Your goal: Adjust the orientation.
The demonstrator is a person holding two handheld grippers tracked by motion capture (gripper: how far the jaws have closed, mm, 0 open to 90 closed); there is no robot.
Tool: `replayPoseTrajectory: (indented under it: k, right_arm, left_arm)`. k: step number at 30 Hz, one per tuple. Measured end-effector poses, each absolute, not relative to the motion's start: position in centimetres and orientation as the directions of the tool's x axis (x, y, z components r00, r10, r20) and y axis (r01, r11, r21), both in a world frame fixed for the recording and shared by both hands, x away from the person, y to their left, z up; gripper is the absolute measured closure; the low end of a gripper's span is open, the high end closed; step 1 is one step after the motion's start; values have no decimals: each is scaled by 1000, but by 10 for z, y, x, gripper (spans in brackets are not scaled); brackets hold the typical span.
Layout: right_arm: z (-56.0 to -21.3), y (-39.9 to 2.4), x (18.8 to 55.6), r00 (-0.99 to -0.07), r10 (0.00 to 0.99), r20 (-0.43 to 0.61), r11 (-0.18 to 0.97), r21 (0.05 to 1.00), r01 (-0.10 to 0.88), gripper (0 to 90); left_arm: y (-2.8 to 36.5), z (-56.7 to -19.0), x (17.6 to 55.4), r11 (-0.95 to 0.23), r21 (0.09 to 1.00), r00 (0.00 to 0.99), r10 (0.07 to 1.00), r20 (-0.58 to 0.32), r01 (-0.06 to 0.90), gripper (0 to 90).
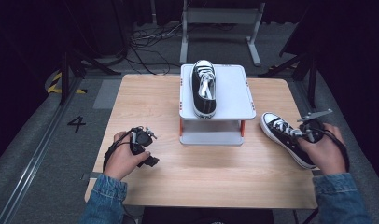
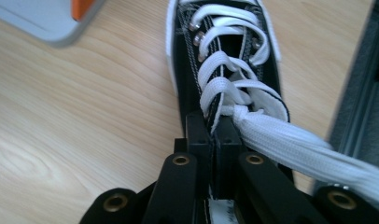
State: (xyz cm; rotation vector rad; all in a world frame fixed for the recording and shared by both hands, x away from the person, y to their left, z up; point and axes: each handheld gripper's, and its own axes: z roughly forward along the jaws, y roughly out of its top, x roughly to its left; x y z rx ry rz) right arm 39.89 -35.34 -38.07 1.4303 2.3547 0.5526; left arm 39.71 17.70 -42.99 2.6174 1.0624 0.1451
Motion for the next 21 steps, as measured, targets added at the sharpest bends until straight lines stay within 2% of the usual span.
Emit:
replayPoseTrajectory:
  k: [1,3,4,7,9,10,11,14,17,21]
  right_arm:
    - [-384,-346,401,-452,891,-52,420,474,774,847]
    - [-388,-333,403,-460,888,-23,414,474,777,686]
    - [-389,-329,403,-461,885,59,381,478,792,638]
    - [-390,-321,401,-497,858,128,382,488,785,567]
    - [-389,-322,400,-504,854,129,384,496,778,564]
    - [-386,-323,399,-502,854,135,373,512,774,517]
    - [-382,-326,397,-498,856,142,360,529,769,510]
    - [-367,-335,391,-511,854,93,382,555,739,498]
    - [-354,-346,391,-513,858,-5,419,583,696,430]
    - [-353,-345,396,-562,824,-64,497,558,664,382]
  left_arm:
    - [177,-430,397,-677,324,721,692,-23,661,170]
    - [178,-429,397,-679,324,723,690,-22,658,170]
    - [178,-429,397,-680,324,724,690,-22,658,170]
    - [179,-429,398,-676,323,721,693,-27,662,170]
    - [178,-429,398,-678,322,722,691,-27,661,170]
    - [178,-428,398,-677,326,724,689,-31,659,170]
    - [178,-428,399,-679,331,727,686,-31,655,170]
    - [177,-426,401,-680,336,730,683,-34,652,169]
    - [174,-426,406,-682,341,735,677,-41,647,168]
    - [171,-426,409,-688,324,737,675,-46,650,172]
